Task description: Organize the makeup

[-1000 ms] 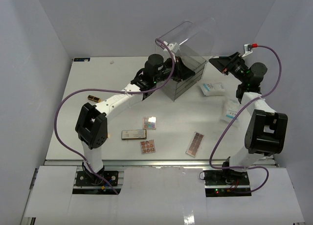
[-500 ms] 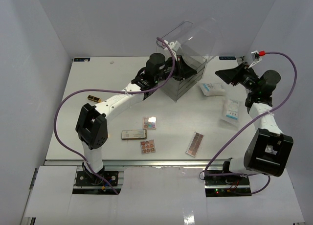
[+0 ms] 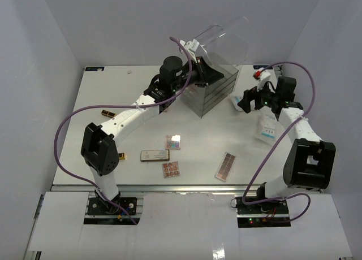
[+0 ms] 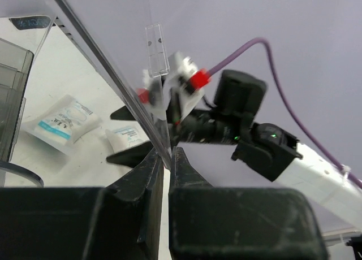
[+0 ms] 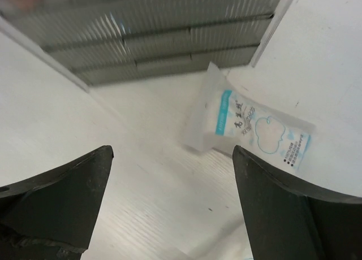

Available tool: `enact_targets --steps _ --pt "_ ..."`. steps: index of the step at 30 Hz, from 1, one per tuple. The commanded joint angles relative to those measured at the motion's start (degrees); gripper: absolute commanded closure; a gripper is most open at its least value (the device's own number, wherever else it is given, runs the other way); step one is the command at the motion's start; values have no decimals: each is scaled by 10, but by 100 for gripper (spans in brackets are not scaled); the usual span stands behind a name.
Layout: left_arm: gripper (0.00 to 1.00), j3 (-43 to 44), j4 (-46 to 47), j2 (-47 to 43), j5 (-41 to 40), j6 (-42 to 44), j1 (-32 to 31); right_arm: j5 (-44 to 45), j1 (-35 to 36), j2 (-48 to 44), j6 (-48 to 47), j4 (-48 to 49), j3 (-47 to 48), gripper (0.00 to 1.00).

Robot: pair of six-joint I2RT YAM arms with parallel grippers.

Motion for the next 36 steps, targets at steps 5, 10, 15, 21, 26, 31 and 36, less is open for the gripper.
enact_targets --steps 5,10,15,21,26,31,36 --pt "94 9 66 -68 13 -12 33 97 32 42 -495 -101 21 6" --pt "94 10 71 -70 18 -25 41 134 45 98 -549 -105 58 8" --pt "93 14 68 -70 25 -28 46 170 51 159 -580 -112 91 11" --pt "93 14 68 -70 33 -36 51 193 51 218 -568 -109 139 22" --pt "93 13 72 -69 39 -44 54 204 51 243 -568 -106 151 30" --pt "93 15 77 -65 44 -53 56 213 51 258 -575 -96 145 43" --pt "93 17 78 -66 45 -55 57 210 51 252 -579 -83 124 62"
